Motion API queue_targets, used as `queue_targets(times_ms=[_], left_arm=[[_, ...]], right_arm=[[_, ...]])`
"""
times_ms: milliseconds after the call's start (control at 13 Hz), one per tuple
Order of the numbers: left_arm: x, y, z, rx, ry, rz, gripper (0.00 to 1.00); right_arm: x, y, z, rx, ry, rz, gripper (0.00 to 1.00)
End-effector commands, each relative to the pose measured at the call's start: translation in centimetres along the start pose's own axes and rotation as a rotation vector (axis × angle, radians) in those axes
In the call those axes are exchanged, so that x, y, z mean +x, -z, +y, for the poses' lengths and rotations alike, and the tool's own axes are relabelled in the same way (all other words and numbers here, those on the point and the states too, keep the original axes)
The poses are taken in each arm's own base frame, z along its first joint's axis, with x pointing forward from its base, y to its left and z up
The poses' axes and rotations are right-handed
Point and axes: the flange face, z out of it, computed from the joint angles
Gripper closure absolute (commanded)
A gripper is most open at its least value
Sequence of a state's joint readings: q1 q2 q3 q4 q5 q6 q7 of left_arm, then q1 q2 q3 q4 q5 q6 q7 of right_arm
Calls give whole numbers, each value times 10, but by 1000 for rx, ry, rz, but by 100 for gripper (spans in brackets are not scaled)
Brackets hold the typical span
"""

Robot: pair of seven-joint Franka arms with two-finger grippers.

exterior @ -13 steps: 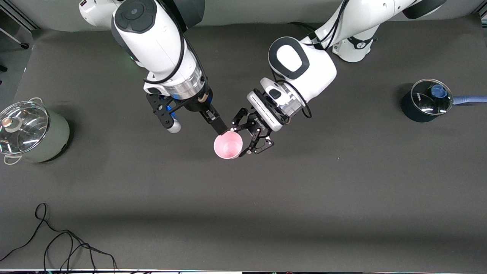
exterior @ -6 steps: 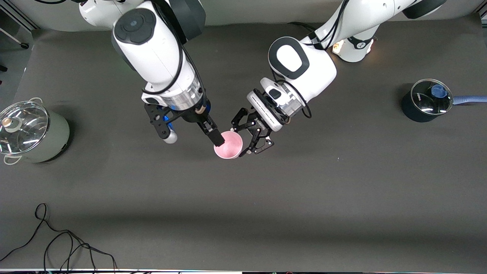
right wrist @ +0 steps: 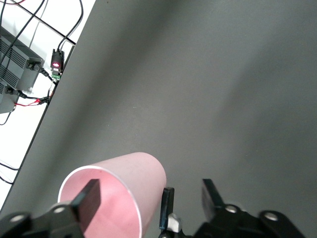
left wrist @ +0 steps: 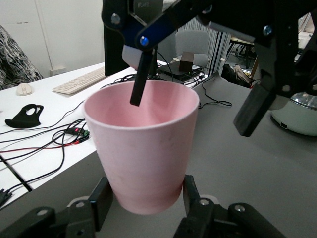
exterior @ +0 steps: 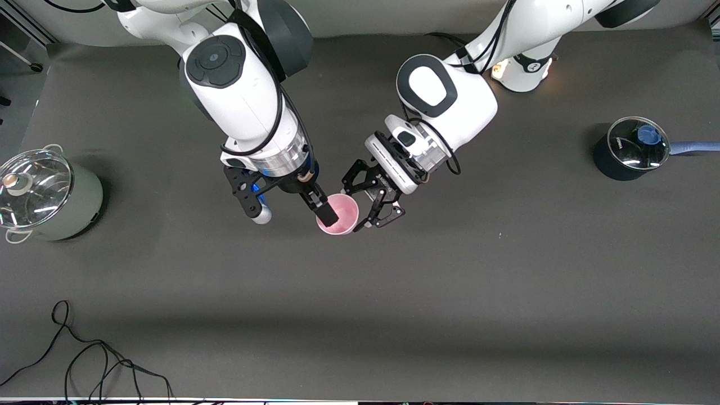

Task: Transfer pink cup from left to right arm
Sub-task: 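Close the right gripper on the cup rim, then open the left gripper while the right gripper pulls the cup away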

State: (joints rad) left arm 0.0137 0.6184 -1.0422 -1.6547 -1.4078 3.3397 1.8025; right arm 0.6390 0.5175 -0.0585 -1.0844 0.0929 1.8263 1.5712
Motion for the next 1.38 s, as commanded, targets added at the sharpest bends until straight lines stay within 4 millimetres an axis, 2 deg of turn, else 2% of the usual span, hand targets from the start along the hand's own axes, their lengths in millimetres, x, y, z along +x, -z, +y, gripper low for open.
queue_targets(times_ms=[0, 538, 692, 923, 1077, 1154, 1308], left_arm=[[1, 0, 4, 12, 11, -3, 60], [0, 0, 4, 11, 12, -4, 60], [-1, -1, 2, 14, 11, -5, 56], [-1, -1, 2, 14, 11, -5, 43], [0, -1, 3, 12, 11, -5, 29], [0, 0, 1, 14, 9, -3, 16], [1, 0, 1, 14, 9, -2, 1]], right_arm=[[-1, 6, -5, 20, -16, 16, 100], [-3, 9, -5, 24, 28, 15, 100], [-2, 11, -5, 25, 29, 16, 100], [-2, 14, -5, 30, 35, 16, 100], [-2, 18, -5, 33, 44, 16, 100], [0, 20, -4, 35, 44, 18, 100], [14, 24, -3, 34, 66, 19, 100]])
